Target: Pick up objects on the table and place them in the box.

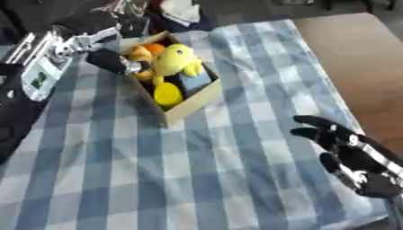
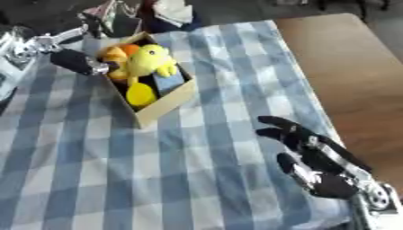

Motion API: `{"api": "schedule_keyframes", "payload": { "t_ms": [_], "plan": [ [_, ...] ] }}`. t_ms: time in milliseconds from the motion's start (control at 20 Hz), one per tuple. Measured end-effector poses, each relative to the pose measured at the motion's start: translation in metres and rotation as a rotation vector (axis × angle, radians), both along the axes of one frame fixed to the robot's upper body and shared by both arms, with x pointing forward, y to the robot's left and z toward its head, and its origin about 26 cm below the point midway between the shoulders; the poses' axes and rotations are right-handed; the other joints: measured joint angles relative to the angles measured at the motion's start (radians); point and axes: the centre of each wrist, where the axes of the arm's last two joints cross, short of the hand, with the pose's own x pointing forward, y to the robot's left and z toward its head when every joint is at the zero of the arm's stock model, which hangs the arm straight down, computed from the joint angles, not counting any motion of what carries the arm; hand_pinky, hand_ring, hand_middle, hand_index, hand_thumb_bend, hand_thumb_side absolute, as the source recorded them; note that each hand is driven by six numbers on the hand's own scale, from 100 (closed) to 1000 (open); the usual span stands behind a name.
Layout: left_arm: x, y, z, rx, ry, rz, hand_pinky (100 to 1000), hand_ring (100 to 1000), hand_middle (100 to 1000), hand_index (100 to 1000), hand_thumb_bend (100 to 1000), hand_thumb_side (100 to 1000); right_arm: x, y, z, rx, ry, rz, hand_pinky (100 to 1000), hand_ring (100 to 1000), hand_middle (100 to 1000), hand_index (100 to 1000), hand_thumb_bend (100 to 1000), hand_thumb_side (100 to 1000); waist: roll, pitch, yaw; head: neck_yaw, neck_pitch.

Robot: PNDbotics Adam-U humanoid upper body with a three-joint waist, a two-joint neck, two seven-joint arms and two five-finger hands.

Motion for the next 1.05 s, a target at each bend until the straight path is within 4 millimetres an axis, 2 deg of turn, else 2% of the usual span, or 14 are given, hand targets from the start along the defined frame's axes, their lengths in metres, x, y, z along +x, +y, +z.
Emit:
{"api": "schedule_keyframes", "payload": {
  "t_ms": [250,400,550,750,1050],
  "plan": [
    [-0.048,0.005,0.011,-0.163,-0.115,-0.072,750,706,720,814,262,572,-0.001,-0.002,-0.001,0.001,0.002,-0.014,1000,924,974,1000,100,503,0.0,-0.007,0.03,-0.007,0.009],
    [-0.079,0.004,0.008,-0.298,-0.18,-0.11,746,693,703,803,228,553,-0.001,-0.004,-0.003,0.005,0.006,-0.027,1000,921,971,1000,100,499,-0.001,-0.009,0.053,-0.011,0.018],
    [-0.099,0.004,0.0,-0.432,-0.231,-0.128,744,682,692,796,200,540,-0.002,-0.006,-0.004,0.013,0.01,-0.044,1000,918,967,1000,100,488,-0.005,-0.015,0.077,-0.013,0.027],
    [-0.109,0.007,-0.027,-0.624,-0.256,-0.129,740,673,689,798,174,573,-0.004,-0.01,-0.007,0.026,0.017,-0.071,1000,908,960,1000,100,467,-0.007,-0.024,0.103,-0.013,0.044],
    [-0.121,0.002,-0.088,-0.897,-0.208,-0.041,733,659,677,798,135,623,-0.006,-0.014,-0.009,0.065,0.029,-0.121,1000,899,954,1000,100,459,-0.014,-0.032,0.14,-0.015,0.052]
  ]
}}
